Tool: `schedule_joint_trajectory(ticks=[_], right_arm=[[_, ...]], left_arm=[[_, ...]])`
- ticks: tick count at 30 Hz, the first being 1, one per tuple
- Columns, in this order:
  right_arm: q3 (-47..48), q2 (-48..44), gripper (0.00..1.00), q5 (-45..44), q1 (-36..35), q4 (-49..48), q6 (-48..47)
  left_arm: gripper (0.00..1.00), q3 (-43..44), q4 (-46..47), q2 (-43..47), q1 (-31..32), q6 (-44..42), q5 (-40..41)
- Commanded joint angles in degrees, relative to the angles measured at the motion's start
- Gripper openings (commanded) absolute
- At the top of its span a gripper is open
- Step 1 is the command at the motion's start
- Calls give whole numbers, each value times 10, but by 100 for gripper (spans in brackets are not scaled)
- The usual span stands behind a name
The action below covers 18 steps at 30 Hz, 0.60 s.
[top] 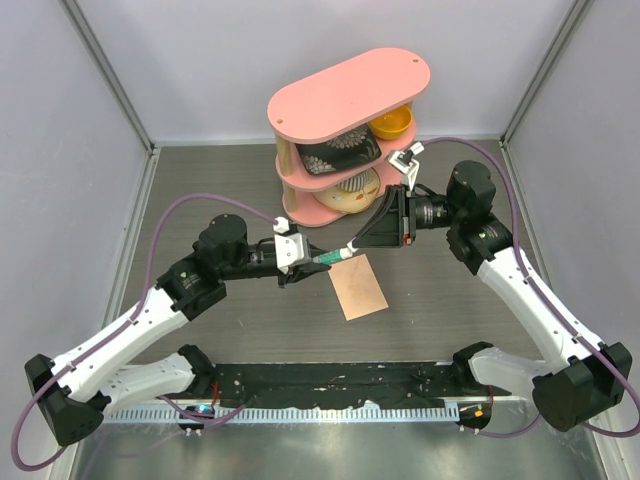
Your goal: Place the letter into the envelope and seal it
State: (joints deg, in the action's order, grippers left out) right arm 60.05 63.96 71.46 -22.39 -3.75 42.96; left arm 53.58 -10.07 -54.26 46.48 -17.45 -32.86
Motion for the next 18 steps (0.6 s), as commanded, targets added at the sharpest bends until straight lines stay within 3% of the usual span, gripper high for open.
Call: schedule_joint_trajectory(ticks=[1, 18], right_arm=[[9, -13, 1, -4, -4, 23, -30], [18, -12, 1, 1, -10, 20, -23]], left_arm=[[0, 25, 22, 12, -2, -5, -18], [0, 39, 5, -9, -1, 7, 13]])
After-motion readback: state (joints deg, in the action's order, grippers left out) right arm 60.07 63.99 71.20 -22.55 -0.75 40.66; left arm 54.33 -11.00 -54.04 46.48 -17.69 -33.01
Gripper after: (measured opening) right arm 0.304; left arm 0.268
